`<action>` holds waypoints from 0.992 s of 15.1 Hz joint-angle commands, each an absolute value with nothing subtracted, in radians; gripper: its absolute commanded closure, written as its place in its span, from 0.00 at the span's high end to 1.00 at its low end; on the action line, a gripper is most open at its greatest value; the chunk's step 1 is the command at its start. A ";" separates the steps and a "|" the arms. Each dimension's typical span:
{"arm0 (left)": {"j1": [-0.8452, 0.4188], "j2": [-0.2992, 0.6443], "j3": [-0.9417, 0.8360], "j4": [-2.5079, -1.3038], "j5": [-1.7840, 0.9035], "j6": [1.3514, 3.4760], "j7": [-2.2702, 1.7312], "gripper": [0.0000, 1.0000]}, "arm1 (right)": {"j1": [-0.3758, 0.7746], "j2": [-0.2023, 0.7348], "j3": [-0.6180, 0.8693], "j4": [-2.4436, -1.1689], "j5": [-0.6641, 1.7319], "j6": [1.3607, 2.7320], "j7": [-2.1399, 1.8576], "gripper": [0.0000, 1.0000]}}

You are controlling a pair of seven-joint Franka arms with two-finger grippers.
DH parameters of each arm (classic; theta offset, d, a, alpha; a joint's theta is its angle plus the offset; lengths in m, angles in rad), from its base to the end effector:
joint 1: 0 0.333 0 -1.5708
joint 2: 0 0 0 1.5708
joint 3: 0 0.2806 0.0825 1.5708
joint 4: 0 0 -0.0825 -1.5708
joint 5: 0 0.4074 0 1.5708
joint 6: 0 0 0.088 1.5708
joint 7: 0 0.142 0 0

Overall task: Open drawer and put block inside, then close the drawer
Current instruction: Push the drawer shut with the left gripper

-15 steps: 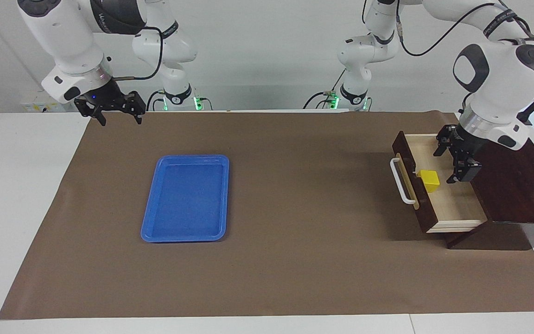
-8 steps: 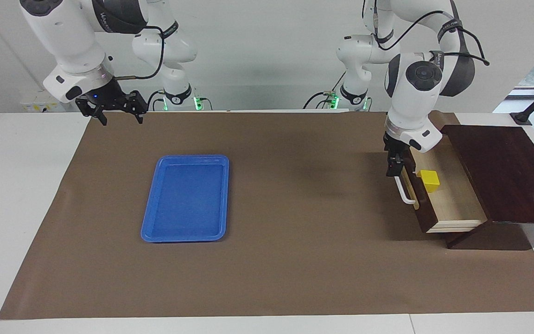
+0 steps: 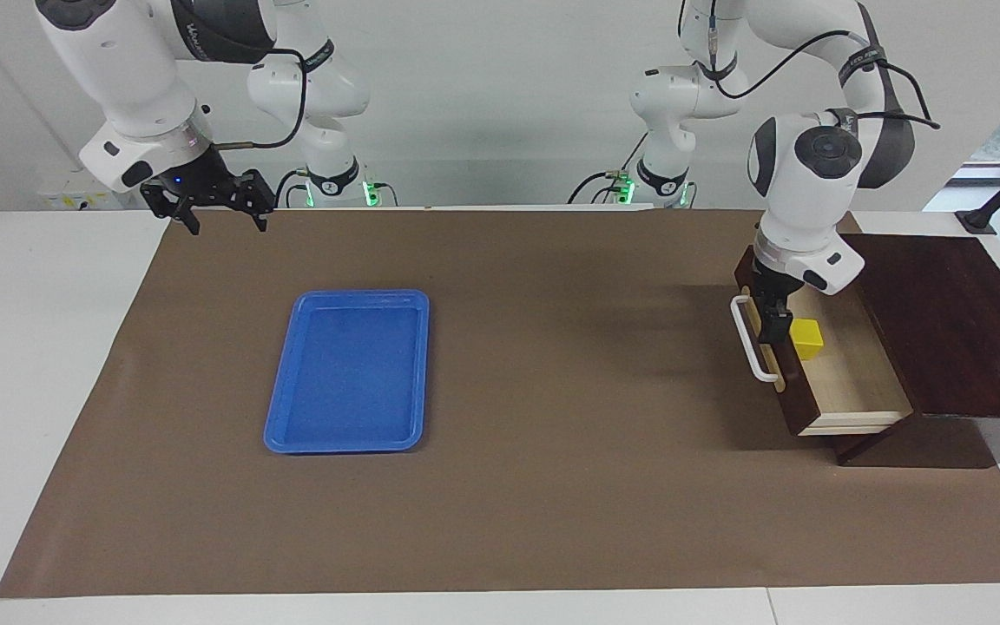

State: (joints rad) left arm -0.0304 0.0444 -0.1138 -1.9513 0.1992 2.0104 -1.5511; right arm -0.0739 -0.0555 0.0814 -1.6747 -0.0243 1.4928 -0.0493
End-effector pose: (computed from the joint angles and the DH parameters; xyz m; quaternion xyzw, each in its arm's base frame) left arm 0.5874 -0.0668 0.3779 -0.7859 -0.6121 -0.0708 0.0524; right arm 0.5472 0.0013 0.5284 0.9975 0.0280 -0.0635 0.0131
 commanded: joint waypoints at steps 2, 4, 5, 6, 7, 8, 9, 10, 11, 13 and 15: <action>-0.002 0.038 -0.114 -1.971 0.215 2.078 -1.516 1.00 | -0.089 -0.072 0.089 -1.687 -0.026 1.489 -0.075 1.00; 0.029 0.041 -0.110 -1.968 0.215 2.094 -1.481 1.00 | -0.089 -0.072 0.087 -1.687 -0.028 1.489 -0.075 1.00; 0.037 0.043 -0.110 -1.968 0.215 2.097 -1.458 1.00 | -0.089 -0.072 0.087 -1.687 -0.028 1.489 -0.075 1.00; 0.050 0.043 -0.110 -1.967 0.215 2.100 -1.435 1.00 | -0.089 -0.072 0.089 -1.687 -0.028 1.489 -0.075 1.00; 0.067 0.046 -0.110 -1.967 0.215 2.106 -1.408 1.00 | -0.089 -0.072 0.089 -1.687 -0.026 1.489 -0.075 1.00; 0.087 0.046 -0.110 -1.967 0.215 2.114 -1.376 1.00 | -0.089 -0.072 0.089 -1.687 -0.028 1.489 -0.075 1.00; 0.106 0.046 -0.110 -1.967 0.215 2.120 -1.352 1.00 | -0.089 -0.072 0.089 -1.687 -0.028 1.491 -0.075 1.00; 0.124 0.048 -0.110 -1.967 0.215 2.126 -1.327 1.00 | -0.089 -0.072 0.089 -1.687 -0.028 1.490 -0.075 1.00; 0.147 0.048 -0.110 -1.968 0.215 2.132 -1.313 1.00 | -0.089 -0.072 0.089 -1.687 -0.028 1.489 -0.075 1.00; 0.178 0.048 -0.110 -1.967 0.215 2.137 -1.301 1.00 | -0.089 -0.072 0.087 -1.687 -0.028 1.489 -0.075 1.00; 0.184 0.046 -0.109 -1.968 0.215 2.138 -1.293 1.00 | -0.089 -0.072 0.089 -1.687 -0.028 1.489 -0.075 1.00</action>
